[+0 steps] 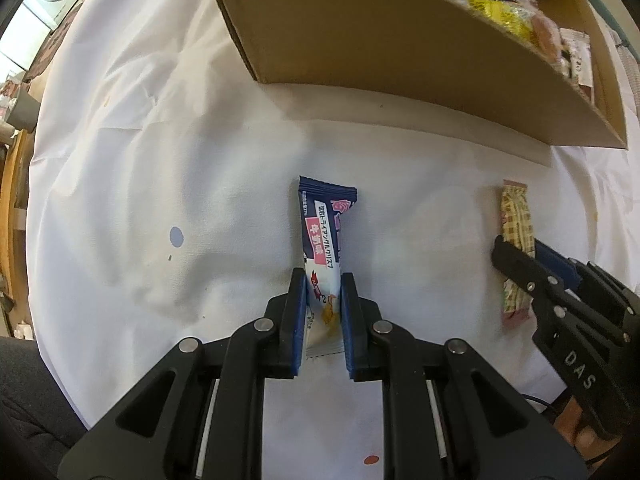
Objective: Organize snacks
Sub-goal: 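Grasp the checkered brown bar with the right tool while the left tool holds the blue bar, then carry both bars into the box with both tools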
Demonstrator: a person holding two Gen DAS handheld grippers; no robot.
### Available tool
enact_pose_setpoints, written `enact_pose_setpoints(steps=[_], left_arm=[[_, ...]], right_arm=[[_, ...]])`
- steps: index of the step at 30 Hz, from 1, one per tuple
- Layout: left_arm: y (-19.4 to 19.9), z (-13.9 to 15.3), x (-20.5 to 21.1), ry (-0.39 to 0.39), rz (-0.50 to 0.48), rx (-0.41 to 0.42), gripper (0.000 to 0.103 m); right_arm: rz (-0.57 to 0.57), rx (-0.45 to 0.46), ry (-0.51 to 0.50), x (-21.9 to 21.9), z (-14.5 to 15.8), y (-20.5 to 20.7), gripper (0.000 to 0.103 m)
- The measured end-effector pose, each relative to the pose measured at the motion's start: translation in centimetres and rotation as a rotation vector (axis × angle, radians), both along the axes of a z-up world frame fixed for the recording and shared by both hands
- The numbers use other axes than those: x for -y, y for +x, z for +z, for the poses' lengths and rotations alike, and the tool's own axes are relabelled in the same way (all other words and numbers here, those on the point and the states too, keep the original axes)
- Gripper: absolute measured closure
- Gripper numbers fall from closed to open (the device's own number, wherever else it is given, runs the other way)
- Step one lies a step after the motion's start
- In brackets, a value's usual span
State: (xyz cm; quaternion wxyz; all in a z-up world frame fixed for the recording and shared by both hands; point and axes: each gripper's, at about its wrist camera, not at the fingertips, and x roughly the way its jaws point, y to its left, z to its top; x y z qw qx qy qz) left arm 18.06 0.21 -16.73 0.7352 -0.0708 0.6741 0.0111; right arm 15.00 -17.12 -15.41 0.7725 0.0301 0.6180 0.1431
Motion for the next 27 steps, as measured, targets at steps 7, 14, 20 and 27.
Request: enact_pose_setpoints(steps=[7, 14, 20, 27], left_arm=[[-0.6, 1.9, -0.2, -0.026, -0.018, 0.034, 0.09], [-1.9, 5.5, -0.9, -0.022, -0.031, 0.108, 0.09], [-1.7, 9.7, -1.4, -0.022, -0.057, 0.227, 0.09], [1.1, 14.2, -2.0, -0.053, -0.056, 0.372, 0.09]], right_arm=[[0.014, 0.043, 0.074, 0.2, 2.3, -1.5, 0.076], [-0.002, 0.082, 0.133, 3.1, 5.0, -1.4, 0.076], [-0.004, 0.146, 0.184, 3.6, 7.4, -1.2, 0.076], [-0.024, 0.227, 0.259, 3.6, 9.9, 1.1, 0.076]])
